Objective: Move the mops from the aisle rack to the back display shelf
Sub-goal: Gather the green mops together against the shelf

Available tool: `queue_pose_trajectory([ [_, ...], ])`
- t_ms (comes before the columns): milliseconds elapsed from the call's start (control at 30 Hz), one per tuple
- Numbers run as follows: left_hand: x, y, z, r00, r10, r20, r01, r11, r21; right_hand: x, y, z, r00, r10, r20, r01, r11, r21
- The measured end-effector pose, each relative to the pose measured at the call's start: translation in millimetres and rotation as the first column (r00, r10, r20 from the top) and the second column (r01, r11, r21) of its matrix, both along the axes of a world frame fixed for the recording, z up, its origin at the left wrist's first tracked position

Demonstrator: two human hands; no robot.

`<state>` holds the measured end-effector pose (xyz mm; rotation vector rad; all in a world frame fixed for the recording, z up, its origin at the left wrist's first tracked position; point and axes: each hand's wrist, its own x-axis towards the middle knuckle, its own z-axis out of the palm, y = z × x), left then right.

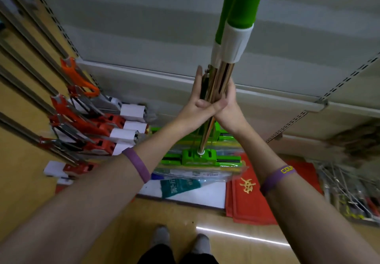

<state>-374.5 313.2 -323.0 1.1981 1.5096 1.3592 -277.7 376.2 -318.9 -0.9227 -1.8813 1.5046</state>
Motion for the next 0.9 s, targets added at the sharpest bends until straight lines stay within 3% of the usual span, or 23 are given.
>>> queue_pose_trajectory([
  [100,-2,1,-16,1.000,-0.004,-0.003,0.004,0.999,-0.044,-5,9,-34,1.000,-0.023,0.022,0.022,0.999,0.038],
  [200,-10,3,-35,0.993,0.071,0.091,-0.067,0.997,-0.045,2,10,-65,0.997,-0.005,0.071,0.007,0.999,-0.031],
  [300,-18,8,-62,0.985,0.114,0.127,-0.081,0.968,-0.237,12,6,-105,0.988,0.074,0.138,-0.055,0.989,-0.138],
  [400,-21,11,-105,0.993,0.110,0.038,-0.083,0.899,-0.431,13,11,-150,0.954,0.031,0.298,-0.022,0.999,-0.034],
  [500,-20,21,-137,0.981,0.158,-0.116,-0.192,0.895,-0.404,13,21,-173,0.947,0.006,0.321,-0.029,0.998,0.065],
  [567,-22,27,-150,0.960,0.250,-0.128,-0.280,0.885,-0.372,12,24,-181,0.954,0.007,0.300,-0.030,0.997,0.071],
  [900,-21,45,-194,0.886,0.444,0.133,-0.367,0.847,-0.384,-2,12,-203,0.931,-0.196,0.308,0.141,0.971,0.192],
])
